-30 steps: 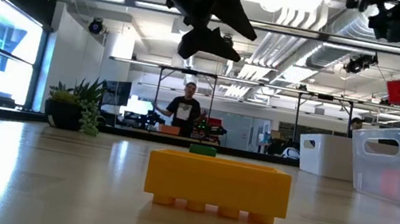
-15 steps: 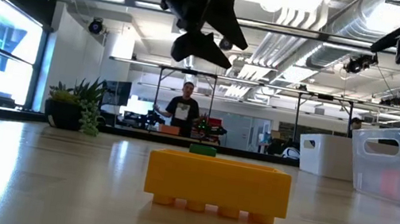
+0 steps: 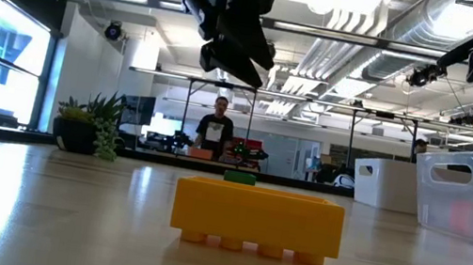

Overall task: Sort & place blocks by color
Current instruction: Put the orange game piece into the transparent bin, then put the green game piece into the top white bin

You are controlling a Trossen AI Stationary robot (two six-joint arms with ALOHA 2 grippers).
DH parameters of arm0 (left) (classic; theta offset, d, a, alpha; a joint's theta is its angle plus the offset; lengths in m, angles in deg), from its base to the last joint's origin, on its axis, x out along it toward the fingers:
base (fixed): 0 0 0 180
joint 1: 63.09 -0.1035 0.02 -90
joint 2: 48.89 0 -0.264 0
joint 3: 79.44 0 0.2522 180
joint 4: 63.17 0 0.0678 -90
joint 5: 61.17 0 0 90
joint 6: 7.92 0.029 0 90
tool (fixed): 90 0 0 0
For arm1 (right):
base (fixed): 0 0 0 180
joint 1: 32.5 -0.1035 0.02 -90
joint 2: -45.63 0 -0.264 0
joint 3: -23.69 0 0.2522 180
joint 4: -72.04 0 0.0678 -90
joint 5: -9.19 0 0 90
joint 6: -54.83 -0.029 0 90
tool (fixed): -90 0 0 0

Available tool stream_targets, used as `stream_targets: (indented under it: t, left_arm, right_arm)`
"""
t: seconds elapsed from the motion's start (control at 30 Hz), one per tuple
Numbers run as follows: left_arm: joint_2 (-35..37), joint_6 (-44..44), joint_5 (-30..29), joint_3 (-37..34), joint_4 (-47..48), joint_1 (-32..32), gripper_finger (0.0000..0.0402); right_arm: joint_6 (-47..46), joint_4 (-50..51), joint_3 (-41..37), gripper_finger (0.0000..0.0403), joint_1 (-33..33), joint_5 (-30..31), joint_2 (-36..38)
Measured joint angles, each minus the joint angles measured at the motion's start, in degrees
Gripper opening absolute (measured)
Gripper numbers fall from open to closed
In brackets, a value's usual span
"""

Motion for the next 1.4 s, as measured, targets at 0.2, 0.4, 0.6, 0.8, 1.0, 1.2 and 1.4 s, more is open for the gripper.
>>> stream_targets:
  t: [0.2, 0.4, 0.6, 0.8, 1.0, 1.2, 1.4]
  left_arm:
    - [0.0, 0.0, 0.0, 0.0, 0.9, 0.8, 0.0236]
    - [0.0, 1.2, 0.1, 0.0, 2.5, 1.3, 0.0236]
    - [0.0, 20.8, 0.9, 0.0, 5.4, 2.4, 0.0236]
    - [0.0, 39.1, 0.2, 0.0, 5.7, 3.0, 0.0236]
    - [-0.2, 58.5, 0.1, 0.0, 5.6, 3.1, 0.0236]
    - [-3.5, 70.3, 0.0, 0.0, 5.0, 3.1, 0.0236]
    - [-7.3, 73.0, -0.2, 0.0, 2.1, 3.4, 0.0236]
  right_arm:
    - [0.0, -0.9, 0.0, 0.0113, 0.0, 0.0, 0.0]
    - [0.0, -2.2, 0.0, 0.0113, 0.0, 1.9, 0.0]
    - [0.0, -2.2, 0.0, 0.0114, 0.0, 2.8, 0.0]
    - [-2.4, -2.2, 2.3, 0.0114, 0.0, 4.6, 0.0]
    - [-6.2, -2.2, 6.5, 0.0114, 0.0, 9.3, 0.0]
    - [-9.6, -2.5, 9.5, 0.0114, 0.0, 13.0, 0.0]
    - [-11.8, -3.4, 10.1, 0.0114, 0.0, 14.9, 0.0]
